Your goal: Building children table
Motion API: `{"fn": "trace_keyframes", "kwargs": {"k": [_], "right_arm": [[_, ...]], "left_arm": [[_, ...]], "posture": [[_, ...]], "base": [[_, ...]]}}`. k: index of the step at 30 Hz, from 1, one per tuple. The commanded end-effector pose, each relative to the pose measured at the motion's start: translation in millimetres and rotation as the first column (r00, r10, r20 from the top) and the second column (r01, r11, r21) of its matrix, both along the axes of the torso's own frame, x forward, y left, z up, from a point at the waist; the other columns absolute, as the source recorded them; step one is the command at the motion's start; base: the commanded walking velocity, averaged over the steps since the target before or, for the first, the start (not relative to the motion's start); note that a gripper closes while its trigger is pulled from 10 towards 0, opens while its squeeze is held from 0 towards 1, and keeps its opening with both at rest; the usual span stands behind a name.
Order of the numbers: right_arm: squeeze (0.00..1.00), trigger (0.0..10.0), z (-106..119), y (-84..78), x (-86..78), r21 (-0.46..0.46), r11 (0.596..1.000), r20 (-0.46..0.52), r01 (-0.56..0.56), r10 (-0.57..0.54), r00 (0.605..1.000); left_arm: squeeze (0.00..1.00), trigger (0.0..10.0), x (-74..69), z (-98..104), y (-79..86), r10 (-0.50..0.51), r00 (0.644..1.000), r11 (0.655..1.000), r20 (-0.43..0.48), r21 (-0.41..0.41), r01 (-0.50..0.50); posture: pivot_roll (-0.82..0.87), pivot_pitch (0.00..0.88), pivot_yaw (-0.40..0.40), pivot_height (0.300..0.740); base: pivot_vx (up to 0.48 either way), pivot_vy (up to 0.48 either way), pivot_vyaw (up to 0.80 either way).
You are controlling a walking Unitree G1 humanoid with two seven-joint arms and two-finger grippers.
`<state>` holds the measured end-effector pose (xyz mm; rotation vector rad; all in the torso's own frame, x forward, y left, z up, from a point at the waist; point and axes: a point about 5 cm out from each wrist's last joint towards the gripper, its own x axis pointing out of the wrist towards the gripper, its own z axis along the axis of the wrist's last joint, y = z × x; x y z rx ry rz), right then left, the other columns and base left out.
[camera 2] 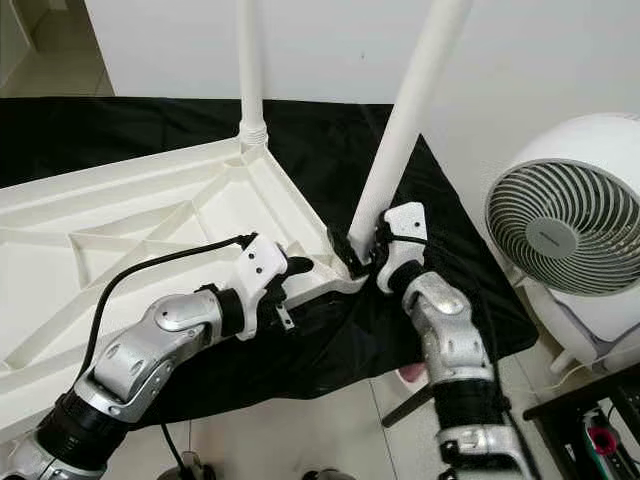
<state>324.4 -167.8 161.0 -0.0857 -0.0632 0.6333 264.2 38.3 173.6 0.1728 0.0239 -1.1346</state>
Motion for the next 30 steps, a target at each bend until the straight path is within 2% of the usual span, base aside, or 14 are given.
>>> {"fn": "trace_keyframes", "kwargs": {"k": [1,7,15,16,17,18,19,30], "right_arm": [[0.0,10.0,-2.1,1.9,-1.1,-0.002,0.997,-0.016,-0.076,0.075,0.997],[0.0,10.0,-4.8,-0.1,7.0,-0.026,0.99,-0.024,-0.136,0.136,0.99],[0.0,10.0,-6.0,-0.7,18.9,-0.02,0.989,-0.035,-0.146,0.145,0.989],[0.0,7.3,-8.4,-1.1,20.8,-0.013,0.99,-0.05,-0.138,0.137,0.989],[0.0,4.1,-10.0,-1.4,22.1,-0.009,0.991,-0.057,-0.131,0.13,0.99],[0.0,4.1,-10.0,-1.4,22.1,-0.009,0.991,-0.057,-0.131,0.13,0.99],[0.0,0.0,-12.0,-1.3,22.4,-0.006,0.991,-0.062,-0.133,0.132,0.989],[0.0,0.0,-16.1,-1.9,20.1,0.018,0.99,-0.058,-0.138,0.138,0.989]], "left_arm": [[0.0,10.0,-2.0,-0.2,-3.2,-0.048,0.999,0.999,-0.002,0.009,0.048],[0.0,10.0,-1.0,1.3,-2.3,-0.043,0.999,0.999,0.0,0.007,0.043],[0.0,10.0,-1.8,1.1,-2.4,-0.046,0.999,0.999,0.002,0.012,0.046],[0.0,10.0,-1.7,1.4,-2.6,-0.046,0.999,0.999,0.003,0.012,0.046],[0.0,10.0,-1.7,1.8,-2.7,-0.046,0.999,0.999,0.004,0.011,0.046],[0.0,10.0,-1.7,1.8,-2.7,-0.046,0.999,0.999,0.004,0.011,0.046],[0.0,10.0,-1.7,1.9,-2.9,-0.045,0.999,0.999,0.004,0.01,0.045],[0.0,10.0,-5.3,0.3,-4.0,-0.057,0.998,0.998,-0.006,0.009,0.057]], "posture": [[0.06,0.074,-0.073,0.74],[0.08,0.072,-0.073,0.74],[0.08,0.068,-0.075,0.74],[0.08,0.07,-0.081,0.74],[0.08,0.07,-0.081,0.74],[0.08,0.07,-0.081,0.74],[0.07,0.074,-0.084,0.74],[0.06,0.087,-0.069,0.74]], "base": [[0.0,0.0,0.0],[0.0,0.0,0.0],[0.0,0.0,0.0],[0.0,0.0,0.0],[0.0,0.0,0.0],[0.0,0.0,0.0],[0.0,0.0,0.0],[0.0,0.0,0.0]]}}
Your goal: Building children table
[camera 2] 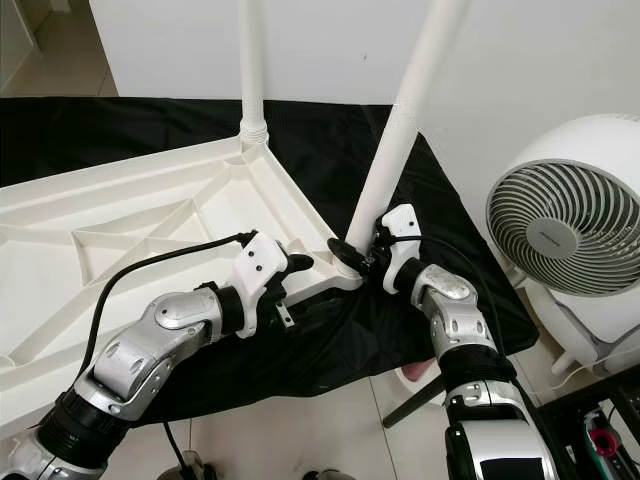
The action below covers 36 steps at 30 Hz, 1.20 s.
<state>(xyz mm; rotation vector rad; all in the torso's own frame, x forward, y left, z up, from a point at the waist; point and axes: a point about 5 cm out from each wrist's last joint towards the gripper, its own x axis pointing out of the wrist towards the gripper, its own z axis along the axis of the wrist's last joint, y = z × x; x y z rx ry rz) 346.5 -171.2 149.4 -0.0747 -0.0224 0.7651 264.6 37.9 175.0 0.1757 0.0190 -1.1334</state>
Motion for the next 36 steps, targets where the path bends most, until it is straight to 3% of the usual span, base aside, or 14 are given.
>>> {"fn": "trace_keyframes", "kwargs": {"k": [1,3,4,5,12,25,28,30,31,33,36], "right_arm": [[0.0,0.0,-4.7,1.2,-2.4,0.023,1.0,-0.013,-0.007,0.007,1.0],[0.0,0.0,-4.9,1.2,-2.9,0.026,1.0,-0.011,-0.009,0.009,1.0],[0.0,2.5,-5.4,0.8,-3.5,0.021,1.0,-0.007,0.001,0.0,1.0],[0.0,10.0,-5.9,1.1,-4.5,0.022,1.0,-0.003,0.01,-0.01,1.0],[0.0,10.0,-5.8,6.7,-9.5,0.048,0.998,0.018,0.034,-0.035,0.999],[0.0,10.0,-4.6,39.5,-28.5,0.134,0.976,0.035,0.174,-0.18,0.983],[0.0,10.0,-0.8,57.3,-36.9,0.181,0.951,0.034,0.25,-0.261,0.965],[0.0,10.0,1.2,73.3,-43.7,0.243,0.898,-0.01,0.367,-0.376,0.927],[0.0,10.0,1.2,73.3,-43.7,0.243,0.898,-0.01,0.367,-0.376,0.927],[0.0,10.0,2.6,81.9,-47.3,0.269,0.861,-0.033,0.431,-0.439,0.898],[0.0,10.0,3.5,85.0,-48.5,0.272,0.857,-0.029,0.438,-0.447,0.894]], "left_arm": [[0.0,10.0,-5.9,-1.4,-3.4,-0.059,0.998,0.998,-0.012,0.011,0.059],[0.0,10.0,-5.9,-1.5,-3.3,-0.06,0.998,0.998,-0.013,0.012,0.06],[0.0,10.0,-6.3,-1.8,-3.4,-0.061,0.998,0.998,-0.014,0.013,0.062],[0.0,10.0,-6.9,-2.0,-3.4,-0.062,0.998,0.998,-0.016,0.014,0.063],[0.0,10.0,-7.7,-2.6,-2.6,-0.058,0.998,0.998,-0.02,0.014,0.058],[0.0,10.0,-8.7,-3.3,-1.2,-0.048,0.999,0.999,-0.024,0.013,0.048],[0.0,10.0,-8.3,-3.4,-1.1,-0.048,0.999,0.999,-0.025,0.016,0.049],[0.0,10.0,-8.1,-3.6,-0.9,-0.049,0.998,0.999,-0.026,0.017,0.049],[0.0,10.0,-8.1,-3.6,-0.9,-0.049,0.998,0.999,-0.026,0.017,0.049],[0.0,10.0,-7.8,-3.8,-0.7,-0.048,0.998,0.999,-0.026,0.017,0.049],[0.0,10.0,-7.6,-3.9,-0.6,-0.048,0.999,0.999,-0.026,0.018,0.048]], "posture": [[0.06,0.088,-0.068,0.74],[0.06,0.091,-0.067,0.74],[0.06,0.093,-0.066,0.74],[0.06,0.095,-0.067,0.74],[0.07,0.098,-0.07,0.74],[0.07,0.101,-0.073,0.74],[0.06,0.102,-0.073,0.74],[0.06,0.101,-0.074,0.74],[0.06,0.101,-0.074,0.74],[0.07,0.097,-0.071,0.74],[0.07,0.096,-0.07,0.74]], "base": [[0.0,0.0,0.0],[0.0,0.0,0.0],[0.0,0.0,0.0],[0.0,0.0,0.0],[0.0,0.0,0.0],[0.0,0.0,0.0],[0.0,0.0,0.0],[0.0,0.0,0.0],[0.0,0.0,0.0],[0.0,0.0,0.0],[0.0,0.0,0.0]]}}
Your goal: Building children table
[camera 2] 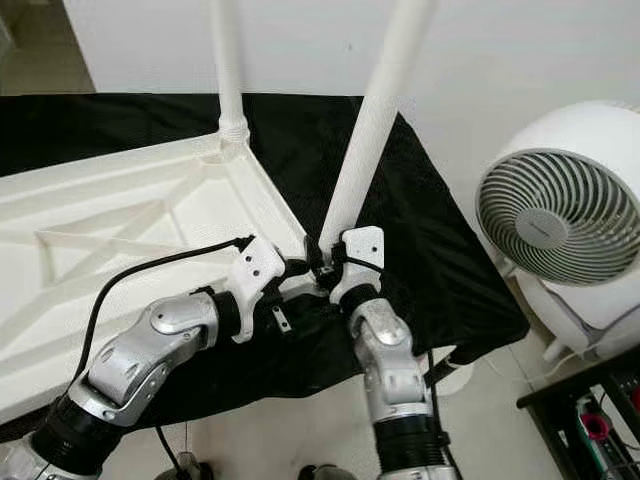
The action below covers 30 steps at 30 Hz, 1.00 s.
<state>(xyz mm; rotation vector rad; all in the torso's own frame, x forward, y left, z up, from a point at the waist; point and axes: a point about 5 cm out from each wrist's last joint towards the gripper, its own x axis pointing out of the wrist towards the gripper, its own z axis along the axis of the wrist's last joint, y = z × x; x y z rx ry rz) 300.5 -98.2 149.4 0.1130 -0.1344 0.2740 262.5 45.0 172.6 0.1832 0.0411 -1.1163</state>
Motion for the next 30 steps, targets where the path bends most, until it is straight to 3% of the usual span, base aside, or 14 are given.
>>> {"fn": "trace_keyframes", "kwargs": {"k": [1,8,9,10,11,19,20,24,25,27,30], "right_arm": [[0.0,10.0,4.9,12.9,-3.3,0.048,0.999,0.005,-0.017,0.016,1.0],[0.0,10.0,7.7,7.6,-3.2,0.042,0.999,-0.002,0.017,-0.017,1.0],[0.56,10.0,8.1,7.4,-3.6,0.044,0.999,-0.006,0.017,-0.016,1.0],[0.56,10.0,8.1,7.4,-3.6,0.044,0.999,-0.006,0.017,-0.016,1.0],[1.0,10.0,8.7,6.7,-3.6,0.05,0.999,-0.006,0.012,-0.012,1.0],[1.0,10.0,14.6,-6.5,1.2,0.057,0.998,0.008,-0.006,0.006,1.0],[1.0,10.0,14.2,-17.8,6.2,0.031,0.997,0.01,-0.065,0.065,0.998],[1.0,10.0,14.3,-26.2,7.9,-0.01,0.987,0.015,-0.158,0.158,0.987],[0.0,10.0,13.6,-30.9,8.1,-0.037,0.975,0.009,-0.22,0.221,0.975],[0.0,10.0,13.0,-32.5,8.3,-0.045,0.97,0.001,-0.238,0.239,0.971],[0.0,10.0,8.0,-42.3,11.3,-0.114,0.927,-0.029,-0.358,0.357,0.934]], "left_arm": [[0.0,10.0,-5.4,-1.2,-7.8,-0.067,0.998,0.998,-0.013,0.001,0.067],[0.0,10.0,-5.1,-1.0,-7.8,-0.07,0.997,0.998,-0.012,0.003,0.07],[0.0,10.0,-5.2,-0.8,-8.1,-0.069,0.998,0.998,-0.011,0.003,0.069],[0.0,10.0,-5.2,-0.8,-8.1,-0.069,0.998,0.998,-0.011,0.003,0.069],[0.0,10.0,-5.4,-0.5,-8.6,-0.069,0.998,0.998,-0.009,0.001,0.069],[0.0,10.0,-5.3,-1.1,-9.0,-0.065,0.998,0.998,-0.007,0.0,0.065],[0.0,10.0,-5.0,-1.3,-8.2,-0.062,0.998,0.998,-0.005,0.002,0.062],[0.0,10.0,-4.8,-1.6,-7.8,-0.062,0.998,0.998,-0.005,0.004,0.062],[0.0,10.0,-4.5,-1.8,-7.9,-0.063,0.998,0.998,-0.004,0.004,0.063],[0.0,10.0,-4.3,-1.9,-8.0,-0.063,0.998,0.998,-0.004,0.005,0.063],[0.0,10.0,-3.9,-0.9,-9.5,-0.07,0.998,0.998,-0.001,0.004,0.07]], "posture": [[0.07,0.094,-0.07,0.74],[0.07,0.089,-0.07,0.74],[0.08,0.08,-0.077,0.74],[0.08,0.08,-0.077,0.74],[0.08,0.078,-0.08,0.74],[0.08,0.064,-0.085,0.74],[0.08,0.059,-0.085,0.74],[0.08,0.057,-0.084,0.74],[0.08,0.054,-0.082,0.74],[0.08,0.054,-0.082,0.74],[0.08,0.055,-0.079,0.74]], "base": [[0.0,0.0,0.0],[0.0,0.0,0.0],[0.0,0.0,0.0],[0.0,0.0,0.0],[0.0,0.0,0.0],[0.0,0.0,0.0],[0.0,0.0,0.0],[0.0,0.0,0.0],[0.0,0.0,0.0],[0.0,0.0,0.0],[0.0,0.0,0.0]]}}
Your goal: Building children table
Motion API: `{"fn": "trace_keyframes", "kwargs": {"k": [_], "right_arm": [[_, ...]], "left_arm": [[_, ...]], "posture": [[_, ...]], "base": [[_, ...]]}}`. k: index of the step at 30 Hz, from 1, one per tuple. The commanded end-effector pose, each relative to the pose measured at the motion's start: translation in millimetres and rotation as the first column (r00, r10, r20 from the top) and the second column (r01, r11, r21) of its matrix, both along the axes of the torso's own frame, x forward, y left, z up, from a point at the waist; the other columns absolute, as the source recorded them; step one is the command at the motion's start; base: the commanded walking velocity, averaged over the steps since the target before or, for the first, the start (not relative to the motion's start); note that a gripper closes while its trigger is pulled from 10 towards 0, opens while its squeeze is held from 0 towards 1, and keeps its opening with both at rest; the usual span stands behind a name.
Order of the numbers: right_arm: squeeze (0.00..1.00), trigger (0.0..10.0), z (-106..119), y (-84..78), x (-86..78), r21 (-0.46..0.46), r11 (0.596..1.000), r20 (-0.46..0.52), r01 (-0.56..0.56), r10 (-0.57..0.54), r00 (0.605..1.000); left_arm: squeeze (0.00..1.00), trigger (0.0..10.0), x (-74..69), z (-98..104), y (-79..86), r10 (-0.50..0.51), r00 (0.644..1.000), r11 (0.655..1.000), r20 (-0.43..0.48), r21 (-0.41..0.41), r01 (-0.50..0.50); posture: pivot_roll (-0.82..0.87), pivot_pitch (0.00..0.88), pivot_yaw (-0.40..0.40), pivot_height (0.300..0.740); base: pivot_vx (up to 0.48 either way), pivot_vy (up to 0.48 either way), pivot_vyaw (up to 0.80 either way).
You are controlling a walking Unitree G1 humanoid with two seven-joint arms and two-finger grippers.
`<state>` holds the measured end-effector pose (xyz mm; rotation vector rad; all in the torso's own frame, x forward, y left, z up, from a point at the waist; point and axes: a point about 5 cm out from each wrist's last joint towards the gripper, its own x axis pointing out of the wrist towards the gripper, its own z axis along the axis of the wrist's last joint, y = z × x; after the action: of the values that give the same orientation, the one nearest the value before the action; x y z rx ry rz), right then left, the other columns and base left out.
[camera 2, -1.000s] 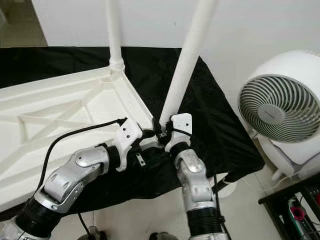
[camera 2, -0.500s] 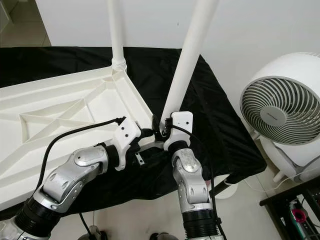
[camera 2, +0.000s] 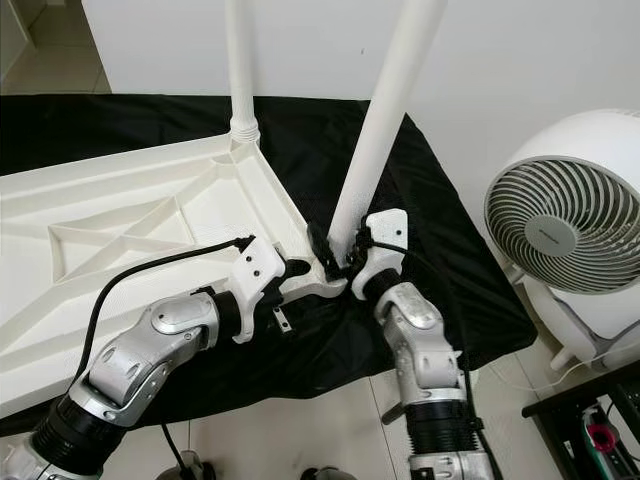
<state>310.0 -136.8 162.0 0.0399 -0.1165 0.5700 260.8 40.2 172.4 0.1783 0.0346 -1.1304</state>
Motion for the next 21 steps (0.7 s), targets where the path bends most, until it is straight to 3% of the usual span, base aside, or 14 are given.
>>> {"fn": "trace_keyframes", "kwargs": {"k": [1,11,20,21], "right_arm": [[0.0,10.0,-4.5,-3.7,1.8,-0.03,0.997,-0.019,-0.075,0.075,0.997],[0.0,10.0,-14.1,-13.7,20.1,-0.121,0.974,-0.05,-0.191,0.186,0.981],[0.0,10.0,-19.8,-20.9,30.4,-0.145,0.97,-0.075,-0.195,0.186,0.98],[0.0,8.6,-21.6,-21.6,31.3,-0.139,0.97,-0.083,-0.197,0.187,0.979]], "left_arm": [[0.0,10.0,-2.1,-0.8,-4.7,-0.056,0.998,0.998,-0.003,0.011,0.056],[0.0,10.0,-0.6,-1.0,0.5,-0.036,0.999,0.999,-0.003,0.015,0.036],[0.0,10.0,1.6,-1.7,9.2,-0.008,1.0,0.999,-0.002,0.032,0.008],[0.0,10.0,1.8,-1.5,10.1,-0.004,1.0,0.999,-0.001,0.034,0.004]], "posture": [[0.08,0.055,-0.079,0.74],[0.09,0.073,-0.083,0.74],[0.11,0.081,-0.09,0.74],[0.11,0.082,-0.09,0.74]], "base": [[0.0,0.0,0.0],[0.0,0.0,0.0],[0.0,0.0,0.0],[0.0,0.0,0.0]]}}
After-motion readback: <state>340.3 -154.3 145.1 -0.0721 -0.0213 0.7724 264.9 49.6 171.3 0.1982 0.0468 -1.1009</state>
